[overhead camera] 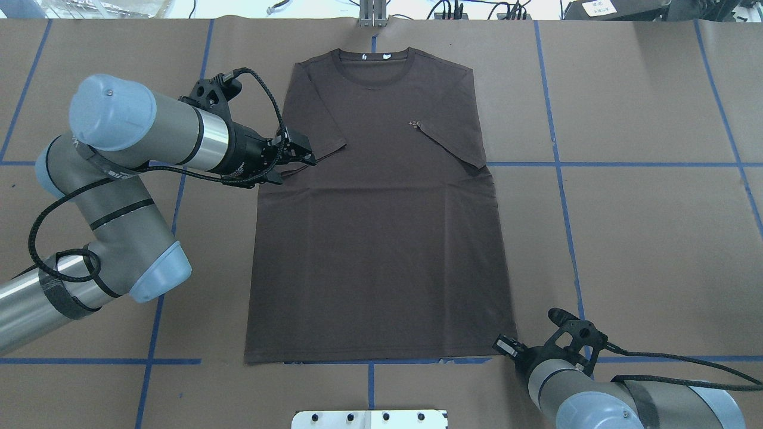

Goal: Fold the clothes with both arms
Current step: 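Move the right gripper to the hem corner nearest the robot while the left gripper withdraws, then lower both grippers onto the two hem corners nearest the robot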

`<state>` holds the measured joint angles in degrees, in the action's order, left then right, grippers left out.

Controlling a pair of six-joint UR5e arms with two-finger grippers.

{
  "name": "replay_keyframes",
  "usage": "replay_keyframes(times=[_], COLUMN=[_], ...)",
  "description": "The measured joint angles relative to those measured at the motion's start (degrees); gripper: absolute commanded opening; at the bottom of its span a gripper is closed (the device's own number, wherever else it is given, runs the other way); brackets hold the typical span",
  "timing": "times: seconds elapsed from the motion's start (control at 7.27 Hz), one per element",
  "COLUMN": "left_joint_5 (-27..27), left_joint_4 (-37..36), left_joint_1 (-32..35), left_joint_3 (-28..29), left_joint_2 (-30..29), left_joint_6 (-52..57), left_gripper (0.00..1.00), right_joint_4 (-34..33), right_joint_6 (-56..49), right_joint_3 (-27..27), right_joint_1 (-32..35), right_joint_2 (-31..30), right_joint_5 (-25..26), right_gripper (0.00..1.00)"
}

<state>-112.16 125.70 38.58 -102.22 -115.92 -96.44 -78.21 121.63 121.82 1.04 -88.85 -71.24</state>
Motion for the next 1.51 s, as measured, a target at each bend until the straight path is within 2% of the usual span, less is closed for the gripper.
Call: replay_keyframes(times=[0.28, 0.55, 0.69, 1.1, 1.51], left_joint_5=[6.8, 12.4, 14.4, 15.9, 16.0], left_joint_4=[-10.9, -18.2, -19.0, -20.0, -20.4], left_joint_1=[-8.4, -16.0, -18.5, -23.1, -26.4], left_joint_3=[-8.1, -11.9, -12.5, -13.9, -13.9], left_joint_2=[2.3, 5.7, 8.2, 14.1, 16.4], left_joint_6=[-2.5, -5.1, -5.6, -8.8, -11.5], left_gripper=[0.7, 0.7, 0.7, 0.68, 0.64], right_joint_4=[0.0, 0.1, 0.1, 0.1, 0.0], right_joint_6=[-0.1, -0.1, -0.1, -0.2, -0.2], right_joint_3=[1.4, 2.4, 2.7, 2.9, 2.8], right_joint_1=[0.2, 0.3, 0.4, 1.2, 1.8], right_joint_2=[0.1, 0.2, 0.2, 0.2, 0.2], right_joint_5=[-0.5, -0.7, -0.9, -1.4, -1.4], right_gripper=[0.0, 0.0, 0.0, 0.0, 0.0])
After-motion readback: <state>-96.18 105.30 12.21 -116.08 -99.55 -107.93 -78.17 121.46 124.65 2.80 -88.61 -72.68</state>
